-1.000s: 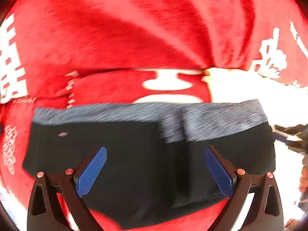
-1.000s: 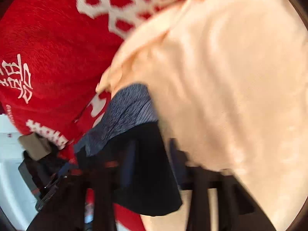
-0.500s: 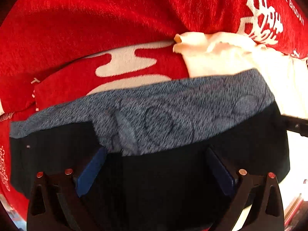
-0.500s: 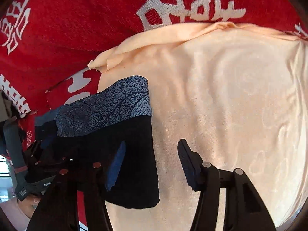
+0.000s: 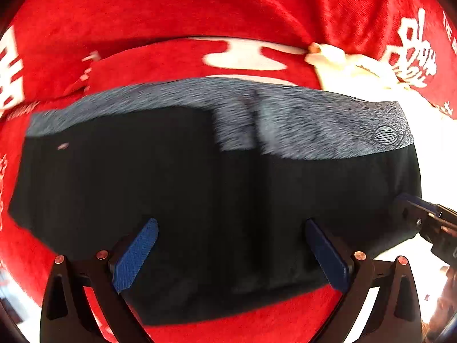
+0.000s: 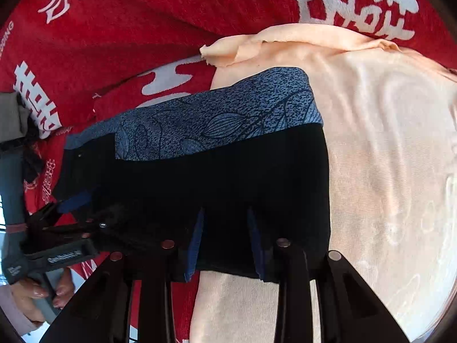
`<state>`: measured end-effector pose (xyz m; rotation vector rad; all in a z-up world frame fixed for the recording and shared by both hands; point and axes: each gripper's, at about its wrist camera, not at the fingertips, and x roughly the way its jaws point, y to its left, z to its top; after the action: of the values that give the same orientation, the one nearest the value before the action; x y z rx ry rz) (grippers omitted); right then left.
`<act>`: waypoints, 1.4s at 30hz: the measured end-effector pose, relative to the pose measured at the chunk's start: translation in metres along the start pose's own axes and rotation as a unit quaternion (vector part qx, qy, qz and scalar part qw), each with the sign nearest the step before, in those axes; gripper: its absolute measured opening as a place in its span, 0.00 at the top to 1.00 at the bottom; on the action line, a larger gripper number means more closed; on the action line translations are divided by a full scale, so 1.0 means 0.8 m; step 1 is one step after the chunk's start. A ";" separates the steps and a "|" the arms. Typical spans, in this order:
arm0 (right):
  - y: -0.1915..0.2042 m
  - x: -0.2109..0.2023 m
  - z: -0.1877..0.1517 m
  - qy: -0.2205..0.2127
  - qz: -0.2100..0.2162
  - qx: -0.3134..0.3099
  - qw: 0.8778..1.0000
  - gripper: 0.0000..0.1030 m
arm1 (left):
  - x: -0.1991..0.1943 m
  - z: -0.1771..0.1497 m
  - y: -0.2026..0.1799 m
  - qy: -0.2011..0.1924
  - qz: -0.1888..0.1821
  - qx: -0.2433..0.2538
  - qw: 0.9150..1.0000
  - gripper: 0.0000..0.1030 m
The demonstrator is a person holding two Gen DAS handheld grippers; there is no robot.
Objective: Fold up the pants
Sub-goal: 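Open the right tool and release the folded legs onto the trousers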
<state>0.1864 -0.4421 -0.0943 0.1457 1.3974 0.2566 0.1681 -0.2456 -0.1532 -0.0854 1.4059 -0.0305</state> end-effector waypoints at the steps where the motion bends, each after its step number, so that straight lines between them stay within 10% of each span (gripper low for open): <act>1: 0.002 -0.002 -0.001 0.000 0.000 0.002 1.000 0.67 | -0.005 -0.004 0.009 -0.001 -0.003 -0.006 1.000 0.00; 15: 0.147 0.052 0.017 0.036 0.046 -0.061 0.996 0.65 | -0.030 -0.062 0.091 0.043 0.035 -0.070 0.996 0.00; 42: 0.190 0.054 -0.045 0.078 -0.020 -0.025 0.996 0.61 | -0.037 -0.094 0.183 0.058 0.033 -0.105 0.992 0.00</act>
<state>0.1436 -0.2860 -0.1030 0.0576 1.5461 0.2735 0.0851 -0.1006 -0.1473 -0.2142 1.5238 0.1711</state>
